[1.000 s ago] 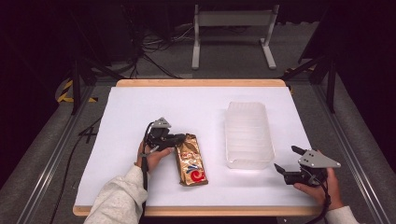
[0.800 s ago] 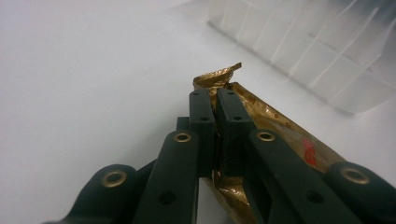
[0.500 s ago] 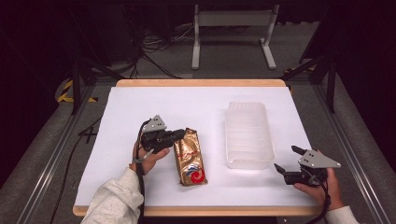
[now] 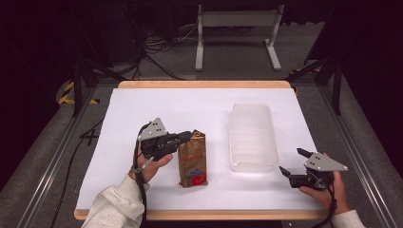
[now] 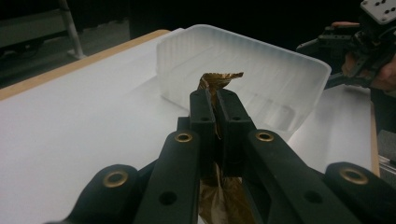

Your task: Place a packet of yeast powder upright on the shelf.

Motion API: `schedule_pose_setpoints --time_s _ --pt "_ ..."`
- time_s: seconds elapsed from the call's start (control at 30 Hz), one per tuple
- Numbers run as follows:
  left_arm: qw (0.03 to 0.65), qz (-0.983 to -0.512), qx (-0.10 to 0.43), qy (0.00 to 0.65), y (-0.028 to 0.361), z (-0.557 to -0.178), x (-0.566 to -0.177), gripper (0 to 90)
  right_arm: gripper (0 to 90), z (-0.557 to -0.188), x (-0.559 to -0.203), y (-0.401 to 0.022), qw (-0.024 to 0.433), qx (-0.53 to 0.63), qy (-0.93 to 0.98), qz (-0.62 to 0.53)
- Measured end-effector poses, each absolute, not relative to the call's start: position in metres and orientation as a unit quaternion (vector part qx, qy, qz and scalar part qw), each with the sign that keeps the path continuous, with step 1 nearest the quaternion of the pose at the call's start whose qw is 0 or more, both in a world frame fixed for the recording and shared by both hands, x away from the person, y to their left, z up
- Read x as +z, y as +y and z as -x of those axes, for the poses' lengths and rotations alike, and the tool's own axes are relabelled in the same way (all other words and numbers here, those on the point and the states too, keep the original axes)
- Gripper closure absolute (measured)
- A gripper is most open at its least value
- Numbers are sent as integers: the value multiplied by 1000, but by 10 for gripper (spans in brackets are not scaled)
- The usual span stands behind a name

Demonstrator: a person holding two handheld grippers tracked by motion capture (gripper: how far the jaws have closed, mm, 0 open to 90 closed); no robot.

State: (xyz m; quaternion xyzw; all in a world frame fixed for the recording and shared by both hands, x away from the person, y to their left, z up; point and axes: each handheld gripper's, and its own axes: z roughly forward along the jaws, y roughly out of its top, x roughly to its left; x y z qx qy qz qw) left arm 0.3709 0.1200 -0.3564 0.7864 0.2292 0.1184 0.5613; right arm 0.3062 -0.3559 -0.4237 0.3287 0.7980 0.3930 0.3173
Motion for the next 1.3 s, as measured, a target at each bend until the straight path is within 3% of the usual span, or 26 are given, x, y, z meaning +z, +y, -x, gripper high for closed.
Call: schedule_pose_setpoints --time_s 0.43,1.3 --pt "580 -780 132 194 105 -363 -336 868 122 -305 -422 -359 309 409 791 -333" --pt "601 -770 135 167 78 -382 -310 872 123 -306 -424 -360 309 408 788 -342"
